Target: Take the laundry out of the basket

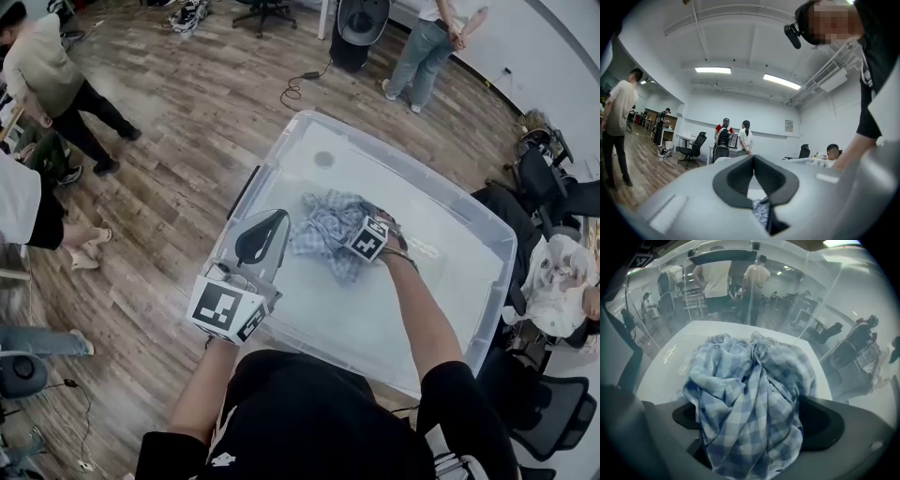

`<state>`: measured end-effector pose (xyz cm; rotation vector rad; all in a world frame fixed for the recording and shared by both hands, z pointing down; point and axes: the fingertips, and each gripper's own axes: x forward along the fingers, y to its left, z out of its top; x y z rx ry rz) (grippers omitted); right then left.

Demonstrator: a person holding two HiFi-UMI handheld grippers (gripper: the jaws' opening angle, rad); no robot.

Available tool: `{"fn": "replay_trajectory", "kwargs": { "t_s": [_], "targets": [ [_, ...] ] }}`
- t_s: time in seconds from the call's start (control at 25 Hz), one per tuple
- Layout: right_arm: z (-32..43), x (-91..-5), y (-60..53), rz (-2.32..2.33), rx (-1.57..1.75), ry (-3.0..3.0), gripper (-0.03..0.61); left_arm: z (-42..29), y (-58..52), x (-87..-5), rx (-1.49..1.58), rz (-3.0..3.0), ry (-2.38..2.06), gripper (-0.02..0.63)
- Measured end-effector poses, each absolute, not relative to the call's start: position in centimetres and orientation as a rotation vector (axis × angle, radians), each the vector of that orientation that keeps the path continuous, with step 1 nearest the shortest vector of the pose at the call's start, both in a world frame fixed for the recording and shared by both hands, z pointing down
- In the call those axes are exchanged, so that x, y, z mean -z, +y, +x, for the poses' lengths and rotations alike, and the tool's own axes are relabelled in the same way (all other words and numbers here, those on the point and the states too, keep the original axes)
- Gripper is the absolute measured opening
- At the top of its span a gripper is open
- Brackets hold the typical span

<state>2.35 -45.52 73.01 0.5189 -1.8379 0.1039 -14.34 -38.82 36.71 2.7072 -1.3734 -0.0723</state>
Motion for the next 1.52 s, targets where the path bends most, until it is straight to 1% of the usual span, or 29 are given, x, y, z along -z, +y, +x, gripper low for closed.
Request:
{"fn": "replay_trajectory", "kwargs": {
  "t_s": [0.36,0.44,0.48,0.56,0.68,0.72,0.84,0.92,1.04,1.32,1.52],
  "targets": [
    [2.1,-74.5,-45.6,0.467,-0.308,-1.912,0.598,-14.6,-39.6,-38.6,0.025,2.657,-1.397,0.009],
    [2.2,-74.7,-45.5,0.467,-0.331,-1.904,0.590,-14.5,-39.6,-39.0,0.018,2.647,-1.399,0.009],
    [2.2,-74.6,-45.5,0.468,-0.340,-1.899,0.576,-14.6,-39.7,-39.0,0.018,2.645,-1.401,0.009],
    [1.9,-74.3,-45.6,0.473,-0.354,-1.892,0.522,-14.6,-39.8,-38.9,0.023,2.640,-1.400,0.009],
    [1.5,-73.9,-45.4,0.482,-0.363,-1.877,0.356,-14.4,-39.9,-39.0,0.014,2.643,-1.388,0.009],
    [1.4,-73.9,-45.4,0.489,-0.364,-1.873,0.316,-14.4,-39.9,-39.0,0.012,2.645,-1.388,0.009],
    [1.0,-73.6,-45.5,0.507,-0.353,-1.875,0.224,-14.6,-39.9,-39.0,0.021,2.639,-1.395,0.008],
    [0.8,-73.4,-45.4,0.521,-0.330,-1.888,0.198,-14.6,-39.8,-38.8,0.025,2.644,-1.388,0.009],
    [0.7,-73.1,-45.3,0.554,-0.301,-1.910,0.179,-14.3,-39.7,-38.3,0.022,2.669,-1.374,0.009],
    [1.2,-72.5,-44.3,0.588,-0.288,-1.926,0.173,-14.3,-39.1,-37.6,0.052,2.688,-1.377,0.009],
    [1.1,-70.2,-43.7,0.639,-0.302,-1.981,0.173,-14.1,-38.7,-36.9,0.067,2.712,-1.368,0.009]
  ]
}}
